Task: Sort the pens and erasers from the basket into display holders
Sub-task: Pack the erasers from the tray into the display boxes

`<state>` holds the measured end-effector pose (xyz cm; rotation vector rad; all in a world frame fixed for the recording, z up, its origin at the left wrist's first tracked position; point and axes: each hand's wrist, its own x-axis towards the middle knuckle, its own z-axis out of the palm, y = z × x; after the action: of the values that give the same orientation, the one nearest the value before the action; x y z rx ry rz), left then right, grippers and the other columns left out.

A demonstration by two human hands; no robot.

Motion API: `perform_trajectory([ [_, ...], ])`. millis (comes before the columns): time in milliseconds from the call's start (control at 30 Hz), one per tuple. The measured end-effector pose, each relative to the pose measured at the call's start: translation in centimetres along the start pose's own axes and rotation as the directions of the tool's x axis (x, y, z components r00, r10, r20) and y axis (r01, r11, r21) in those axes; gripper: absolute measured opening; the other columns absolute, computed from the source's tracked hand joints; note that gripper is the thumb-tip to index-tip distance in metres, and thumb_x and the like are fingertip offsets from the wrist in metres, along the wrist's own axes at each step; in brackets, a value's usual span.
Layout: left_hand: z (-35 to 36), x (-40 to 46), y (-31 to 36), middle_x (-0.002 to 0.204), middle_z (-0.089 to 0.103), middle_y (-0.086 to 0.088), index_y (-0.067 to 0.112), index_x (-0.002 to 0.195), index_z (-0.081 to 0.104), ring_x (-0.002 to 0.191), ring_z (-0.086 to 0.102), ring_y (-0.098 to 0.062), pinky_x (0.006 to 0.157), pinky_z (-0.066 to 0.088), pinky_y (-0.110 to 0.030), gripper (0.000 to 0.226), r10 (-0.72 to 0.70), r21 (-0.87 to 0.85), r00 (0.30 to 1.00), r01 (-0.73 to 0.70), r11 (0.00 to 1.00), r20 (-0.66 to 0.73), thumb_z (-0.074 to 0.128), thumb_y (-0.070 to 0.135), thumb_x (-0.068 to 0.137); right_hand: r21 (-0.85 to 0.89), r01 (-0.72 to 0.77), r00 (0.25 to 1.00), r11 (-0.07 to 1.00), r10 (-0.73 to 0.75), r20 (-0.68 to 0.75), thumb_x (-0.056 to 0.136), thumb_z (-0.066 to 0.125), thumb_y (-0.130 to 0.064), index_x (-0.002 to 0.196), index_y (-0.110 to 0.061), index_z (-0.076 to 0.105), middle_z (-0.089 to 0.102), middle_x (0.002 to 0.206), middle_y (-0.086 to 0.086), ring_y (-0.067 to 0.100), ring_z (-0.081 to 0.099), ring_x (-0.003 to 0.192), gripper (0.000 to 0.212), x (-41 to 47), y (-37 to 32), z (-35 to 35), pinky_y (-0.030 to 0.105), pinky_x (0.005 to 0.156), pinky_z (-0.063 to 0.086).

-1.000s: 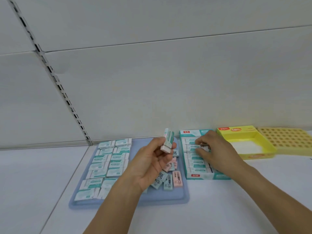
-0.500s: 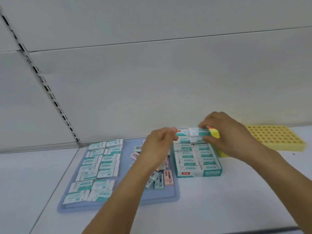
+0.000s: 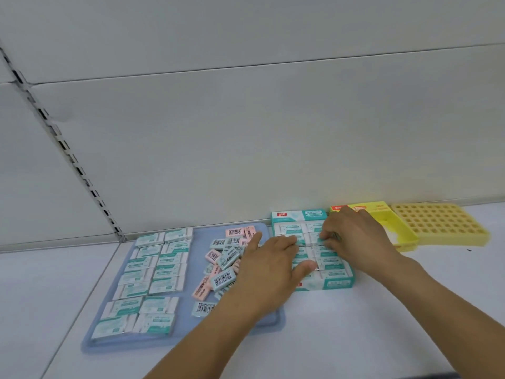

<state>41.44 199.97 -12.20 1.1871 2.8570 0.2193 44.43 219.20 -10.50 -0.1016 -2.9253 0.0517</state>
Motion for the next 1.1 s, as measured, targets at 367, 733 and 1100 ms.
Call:
perform_trajectory([
  [367,-1.2,-2.4,-2.1,0.143,0.05,0.01,0.028,0.135,0.054,0.134,0.04,-0.007,0.117,0.021,-0.034,0.046,-0.106,-0.439,0.955,-0.027,0.898,-0.276,0.042,0.051,0.097,0.135,0.076,0.991,0.988,-0.06,-0.121,0.084,0.07,-0.031,0.112,-0.025,0.07,0.063,0.11,0.001,0.026,0.054,0.101,0.028,0.2,-3.4,-0.2,0.039,0.08,0.046],
  [733,-3.5,-9.8,-18.6,0.146,0.046,-0.002,0.017,0.142,0.045,0.131,0.044,-0.018,0.105,0.033,-0.025,0.04,-0.54,-0.387,0.823,0.446,0.807,-0.177,0.046,0.023,0.102,0.397,0.351,0.918,0.848,-0.394,0.031,0.097,0.052,-0.031,0.129,-0.021,0.057,0.053,0.127,0.0,0.019,0.045,0.118,0.034,7.8,-20.2,1.1,0.034,0.094,0.041],
  [1100,-3.6,-7.4,-22.2,0.12,0.059,-0.006,0.022,0.125,0.062,0.118,0.048,-0.025,0.096,0.042,-0.037,0.037,-0.516,-0.092,0.846,0.508,0.856,-0.132,0.06,0.039,0.092,0.247,0.23,0.946,0.941,-0.276,0.168,0.085,0.063,-0.032,0.095,-0.01,0.063,0.06,0.096,0.005,0.024,0.054,0.093,0.024,10.5,-24.7,3.4,0.033,0.07,0.047],
])
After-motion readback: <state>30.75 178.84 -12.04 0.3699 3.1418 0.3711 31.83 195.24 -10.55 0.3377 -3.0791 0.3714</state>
